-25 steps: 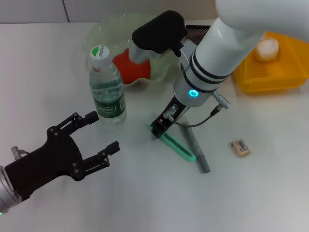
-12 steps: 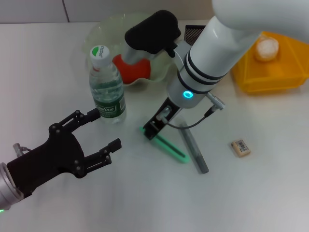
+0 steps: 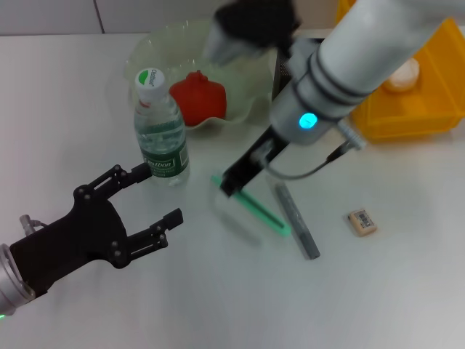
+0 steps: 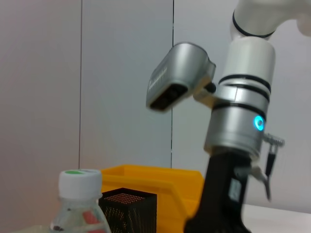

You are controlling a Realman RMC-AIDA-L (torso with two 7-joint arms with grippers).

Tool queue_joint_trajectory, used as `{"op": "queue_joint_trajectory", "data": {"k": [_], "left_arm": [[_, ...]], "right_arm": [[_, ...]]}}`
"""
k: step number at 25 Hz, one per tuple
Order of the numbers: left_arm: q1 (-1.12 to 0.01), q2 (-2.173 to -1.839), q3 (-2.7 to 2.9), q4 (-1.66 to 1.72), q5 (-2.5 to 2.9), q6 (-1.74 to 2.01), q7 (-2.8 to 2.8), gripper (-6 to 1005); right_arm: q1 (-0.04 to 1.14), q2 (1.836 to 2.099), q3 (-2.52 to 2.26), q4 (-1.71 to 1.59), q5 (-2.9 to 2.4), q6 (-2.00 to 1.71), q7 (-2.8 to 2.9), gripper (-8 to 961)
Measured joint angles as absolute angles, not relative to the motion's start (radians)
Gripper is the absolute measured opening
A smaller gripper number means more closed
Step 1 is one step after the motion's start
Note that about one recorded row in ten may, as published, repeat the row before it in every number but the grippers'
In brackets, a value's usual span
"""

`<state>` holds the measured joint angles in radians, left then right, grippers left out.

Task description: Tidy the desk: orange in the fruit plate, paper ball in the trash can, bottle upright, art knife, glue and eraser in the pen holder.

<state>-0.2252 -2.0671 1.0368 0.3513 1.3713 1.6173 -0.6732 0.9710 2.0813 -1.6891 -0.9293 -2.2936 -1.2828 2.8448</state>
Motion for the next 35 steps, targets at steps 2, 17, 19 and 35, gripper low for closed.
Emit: {"op": "queue_joint_trajectory", "data": {"k": [2, 17, 19, 35], "left_arm": [[-0.225, -2.066, 1.039, 0.351, 1.372, 1.619, -0.679, 827], [-0.257, -2.061, 1.17, 0.354, 1.374, 1.625, -0.75, 827], [-0.259, -2.061, 1.17, 0.353, 1.374, 1.624, -0.75, 827], [-0.266, -2.063, 1.176, 0.351, 1.374, 1.609, -0.78, 827]], "right_arm": [[0.918, 2.08, -1.564, -1.024, -2.333, -1.338, 2.825, 164], [0.533, 2.081, -1.14, -1.513, -1.989, -1.255, 2.363, 165], [0.462, 2.083, -1.134, -1.473, -1.81, -1.187, 2.148, 165], [0.551, 2.083, -1.129, -0.519, -0.992, -1.196, 0.864, 164]]}}
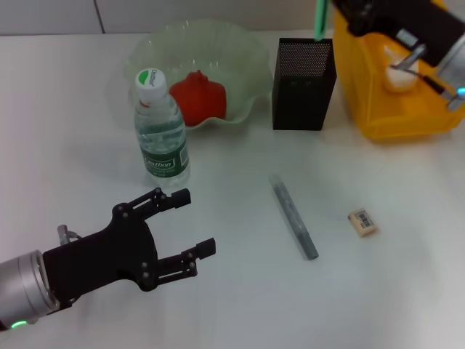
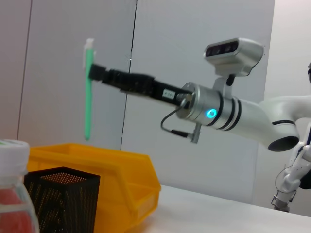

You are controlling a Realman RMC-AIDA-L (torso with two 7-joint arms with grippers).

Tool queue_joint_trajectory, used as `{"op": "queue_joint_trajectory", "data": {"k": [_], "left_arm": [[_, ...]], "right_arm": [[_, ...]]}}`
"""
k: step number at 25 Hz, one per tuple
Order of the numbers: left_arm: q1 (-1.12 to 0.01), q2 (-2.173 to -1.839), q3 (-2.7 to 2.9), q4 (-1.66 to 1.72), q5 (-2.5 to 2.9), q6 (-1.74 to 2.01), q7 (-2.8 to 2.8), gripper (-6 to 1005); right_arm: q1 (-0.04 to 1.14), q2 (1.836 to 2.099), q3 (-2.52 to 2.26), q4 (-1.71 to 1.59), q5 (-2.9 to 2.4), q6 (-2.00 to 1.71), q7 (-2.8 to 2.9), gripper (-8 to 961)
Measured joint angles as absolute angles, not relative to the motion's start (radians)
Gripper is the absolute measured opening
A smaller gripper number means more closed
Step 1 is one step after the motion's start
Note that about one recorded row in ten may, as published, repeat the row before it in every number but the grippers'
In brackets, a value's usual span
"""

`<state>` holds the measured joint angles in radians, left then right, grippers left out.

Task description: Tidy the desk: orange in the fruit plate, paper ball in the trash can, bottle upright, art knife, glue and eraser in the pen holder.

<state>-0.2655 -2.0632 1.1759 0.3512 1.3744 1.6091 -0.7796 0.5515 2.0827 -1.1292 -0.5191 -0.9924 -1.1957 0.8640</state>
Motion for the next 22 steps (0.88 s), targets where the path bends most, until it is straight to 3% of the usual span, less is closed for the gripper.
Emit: {"op": "queue_joint_trajectory", "data": {"k": [14, 19, 22], "left_arm": [[-0.266, -2.062, 1.178, 0.352, 1.374, 1.609, -0.784, 827], [-0.267, -2.062, 1.178, 0.356, 1.374, 1.609, -0.784, 827], [-0.267, -2.062, 1.177, 0.357, 1.374, 1.609, -0.784, 827]], "right_arm": [[0.617, 2.084, -1.119, -0.362, -0.923, -1.086, 0.798, 164], [0.621, 2.084, -1.127, -0.357, -0.927, -1.059, 0.797, 216], [0.617, 2.085, -1.127, -0.359, -0.928, -1.061, 0.797, 344]]}}
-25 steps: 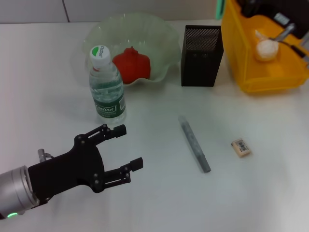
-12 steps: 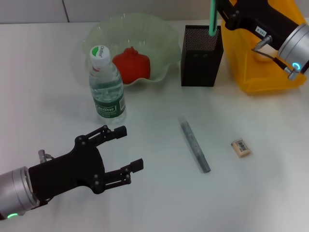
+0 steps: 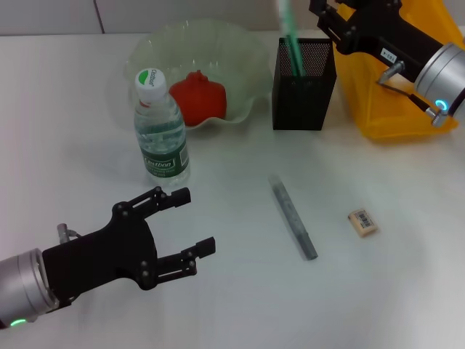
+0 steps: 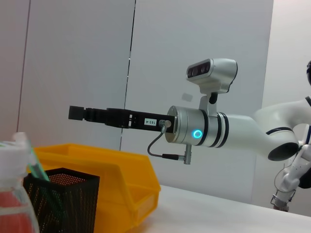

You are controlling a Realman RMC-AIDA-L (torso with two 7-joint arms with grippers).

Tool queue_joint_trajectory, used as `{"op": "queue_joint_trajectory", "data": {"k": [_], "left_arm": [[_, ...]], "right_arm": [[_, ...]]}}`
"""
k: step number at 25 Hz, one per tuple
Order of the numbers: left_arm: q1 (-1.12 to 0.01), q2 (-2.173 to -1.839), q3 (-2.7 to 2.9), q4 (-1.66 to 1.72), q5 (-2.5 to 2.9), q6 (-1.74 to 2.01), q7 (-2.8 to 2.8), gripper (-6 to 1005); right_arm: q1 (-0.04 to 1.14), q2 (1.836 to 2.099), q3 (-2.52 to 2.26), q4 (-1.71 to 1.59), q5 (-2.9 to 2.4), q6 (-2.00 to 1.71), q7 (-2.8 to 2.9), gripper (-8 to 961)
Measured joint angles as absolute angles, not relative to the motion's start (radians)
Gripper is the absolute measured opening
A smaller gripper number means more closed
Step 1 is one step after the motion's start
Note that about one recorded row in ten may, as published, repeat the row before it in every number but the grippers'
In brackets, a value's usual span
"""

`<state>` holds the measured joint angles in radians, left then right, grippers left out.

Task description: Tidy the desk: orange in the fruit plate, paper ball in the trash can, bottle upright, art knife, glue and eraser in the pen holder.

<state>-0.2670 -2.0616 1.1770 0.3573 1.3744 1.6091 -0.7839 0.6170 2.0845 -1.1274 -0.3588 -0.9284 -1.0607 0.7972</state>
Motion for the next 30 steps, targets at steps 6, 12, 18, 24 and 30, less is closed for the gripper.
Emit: {"op": "queue_joint_trajectory", "data": {"k": [6, 12, 18, 24, 30], "left_arm": [[-0.265, -2.059, 1.172, 0.36, 1.374, 1.609, -0.785, 827], [-0.26, -2.054, 1.169, 0.36, 1.374, 1.609, -0.786, 827], [-0.259, -2.051, 1.169, 0.356, 1.374, 1.608, -0.787, 827], [-0.259, -2.051, 1.169, 0.356, 1.374, 1.607, -0.796, 827], [-0.257, -2.048, 1.169, 0.36, 1.374, 1.608, -0.802, 827]], "right_arm": [[0.542, 2.087, -1.129, -0.453, -0.929, -1.153, 0.851, 400], [0.345, 2.085, -1.128, -0.947, -1.163, -1.198, 1.414, 489], [0.34, 2.082, -1.063, -1.26, -1.613, -1.263, 2.001, 616], [0.477, 2.079, -1.052, -1.45, -2.098, -1.499, 2.475, 807], [0.593, 2.081, -1.16, -1.455, -2.32, -1.621, 2.687, 841]]}}
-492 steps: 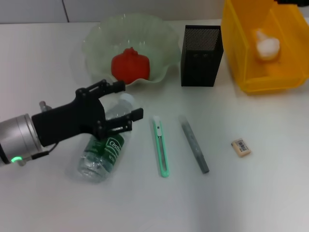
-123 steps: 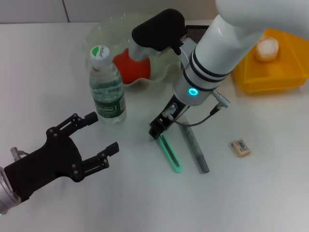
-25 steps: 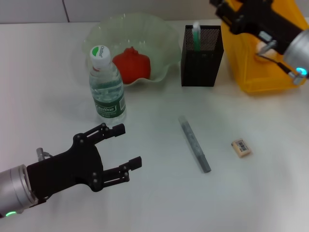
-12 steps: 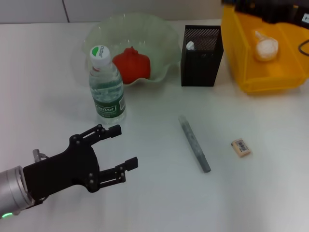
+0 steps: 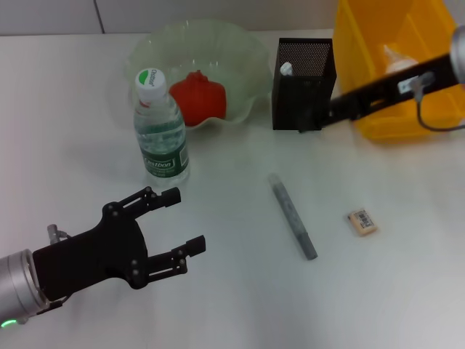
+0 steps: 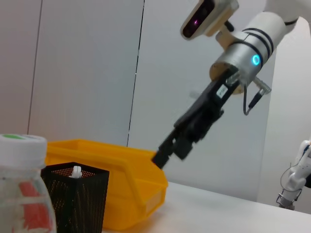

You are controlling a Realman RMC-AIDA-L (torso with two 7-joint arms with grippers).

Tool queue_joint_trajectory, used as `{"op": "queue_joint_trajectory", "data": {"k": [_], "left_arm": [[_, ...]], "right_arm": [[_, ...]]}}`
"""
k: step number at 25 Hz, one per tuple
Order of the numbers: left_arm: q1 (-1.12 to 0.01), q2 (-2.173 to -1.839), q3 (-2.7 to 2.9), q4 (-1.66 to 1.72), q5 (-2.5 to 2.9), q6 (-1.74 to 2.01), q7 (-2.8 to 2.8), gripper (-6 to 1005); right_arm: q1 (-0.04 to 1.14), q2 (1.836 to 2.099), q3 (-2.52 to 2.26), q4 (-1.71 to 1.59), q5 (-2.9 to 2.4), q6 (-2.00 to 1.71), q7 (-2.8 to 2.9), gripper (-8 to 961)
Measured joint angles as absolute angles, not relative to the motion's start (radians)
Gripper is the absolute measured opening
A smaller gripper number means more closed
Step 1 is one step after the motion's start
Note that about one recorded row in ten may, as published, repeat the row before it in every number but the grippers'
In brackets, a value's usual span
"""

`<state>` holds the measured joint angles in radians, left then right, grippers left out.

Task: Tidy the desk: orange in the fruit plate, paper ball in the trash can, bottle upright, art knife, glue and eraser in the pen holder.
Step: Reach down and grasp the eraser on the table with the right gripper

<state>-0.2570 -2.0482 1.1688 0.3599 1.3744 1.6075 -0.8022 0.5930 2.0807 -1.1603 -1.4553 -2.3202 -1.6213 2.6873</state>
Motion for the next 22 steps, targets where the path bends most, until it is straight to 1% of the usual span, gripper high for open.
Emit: {"op": "queue_joint_trajectory", "data": {"k": [5, 10, 22], "left_arm": [[-0.258, -2.048, 1.169, 0.36, 1.374, 1.603, -0.802, 827], [-0.261, -2.048, 1.169, 0.356, 1.374, 1.602, -0.802, 827], [-0.266, -2.05, 1.169, 0.36, 1.374, 1.598, -0.802, 827]], "right_arm": [[0.625, 2.08, -1.232, -1.463, -2.521, -1.697, 2.788, 839], [0.63, 2.081, -1.317, -1.436, -2.615, -1.749, 2.813, 837], [0.628, 2.084, -1.417, -1.323, -2.683, -1.687, 2.899, 832]]}}
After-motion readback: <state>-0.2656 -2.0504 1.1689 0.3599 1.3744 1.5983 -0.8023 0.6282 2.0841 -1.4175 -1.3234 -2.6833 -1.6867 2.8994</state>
